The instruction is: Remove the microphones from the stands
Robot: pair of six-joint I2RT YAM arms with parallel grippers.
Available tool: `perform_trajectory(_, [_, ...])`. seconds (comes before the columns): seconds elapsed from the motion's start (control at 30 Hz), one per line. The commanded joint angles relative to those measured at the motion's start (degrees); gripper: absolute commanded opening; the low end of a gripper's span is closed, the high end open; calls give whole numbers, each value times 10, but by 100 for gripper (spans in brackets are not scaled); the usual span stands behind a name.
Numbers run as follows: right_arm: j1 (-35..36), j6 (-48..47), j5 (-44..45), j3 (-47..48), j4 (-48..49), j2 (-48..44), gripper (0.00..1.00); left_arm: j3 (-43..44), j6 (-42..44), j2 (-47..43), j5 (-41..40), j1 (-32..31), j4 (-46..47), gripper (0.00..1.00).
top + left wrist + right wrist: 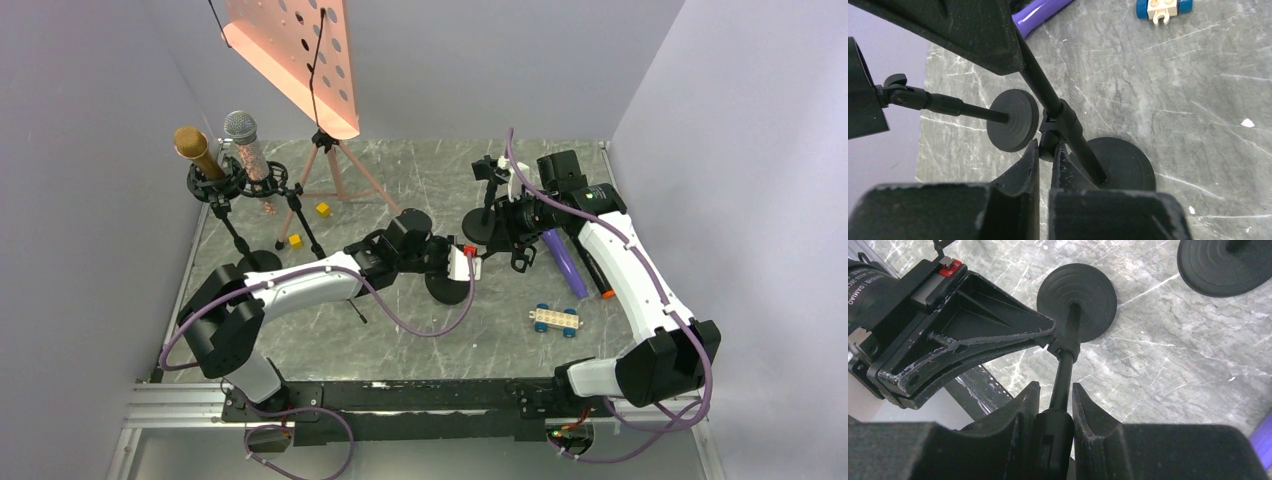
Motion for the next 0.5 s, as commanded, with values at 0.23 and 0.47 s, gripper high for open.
perform_trajectory(0.23, [11, -36, 10, -6, 39, -60, 0, 134, -396, 38, 261, 67, -93, 0])
perform_trajectory(0.47, [29, -66, 54, -29, 78, -104, 0, 141, -619, 70, 329, 114, -37, 0])
